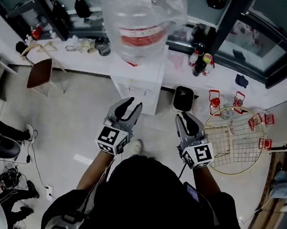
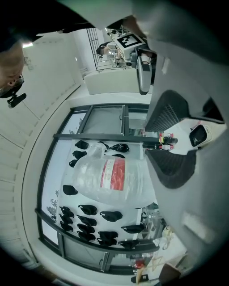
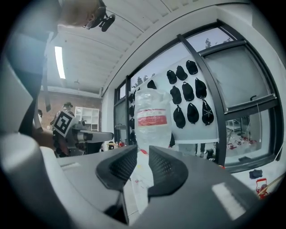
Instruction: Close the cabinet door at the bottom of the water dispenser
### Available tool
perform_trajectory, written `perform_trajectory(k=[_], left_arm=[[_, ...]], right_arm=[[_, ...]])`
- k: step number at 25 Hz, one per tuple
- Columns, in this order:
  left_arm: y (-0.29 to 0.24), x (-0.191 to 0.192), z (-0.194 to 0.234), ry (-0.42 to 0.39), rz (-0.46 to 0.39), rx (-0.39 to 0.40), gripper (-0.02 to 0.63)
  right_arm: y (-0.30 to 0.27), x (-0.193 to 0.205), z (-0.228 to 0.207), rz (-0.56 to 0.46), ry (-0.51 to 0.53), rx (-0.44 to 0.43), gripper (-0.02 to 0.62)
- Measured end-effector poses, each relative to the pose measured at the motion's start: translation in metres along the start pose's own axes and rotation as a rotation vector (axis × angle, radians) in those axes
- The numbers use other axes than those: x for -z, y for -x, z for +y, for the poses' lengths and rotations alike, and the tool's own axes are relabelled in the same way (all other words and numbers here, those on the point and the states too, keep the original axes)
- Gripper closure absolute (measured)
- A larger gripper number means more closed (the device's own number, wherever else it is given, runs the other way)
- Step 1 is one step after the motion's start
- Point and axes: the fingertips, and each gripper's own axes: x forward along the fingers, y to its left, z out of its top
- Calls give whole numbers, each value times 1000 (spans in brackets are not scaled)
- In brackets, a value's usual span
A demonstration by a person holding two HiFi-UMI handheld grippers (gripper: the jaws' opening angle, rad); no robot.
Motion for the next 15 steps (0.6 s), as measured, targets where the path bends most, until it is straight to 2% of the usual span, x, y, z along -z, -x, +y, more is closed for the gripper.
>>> perform_trajectory(k=[5,9,15], left_arm=[[5,-3,8,9,-22,-21,508],[2,-5,9,16,-29,-20,515],[7,-10,16,6,-45,-31,515]], right_arm=[[-3,-2,-3,-11,-6,7,537],[-9,-6,-3,-15,17,-2,554],[-27,-15,11,-27,-9,-21,578]])
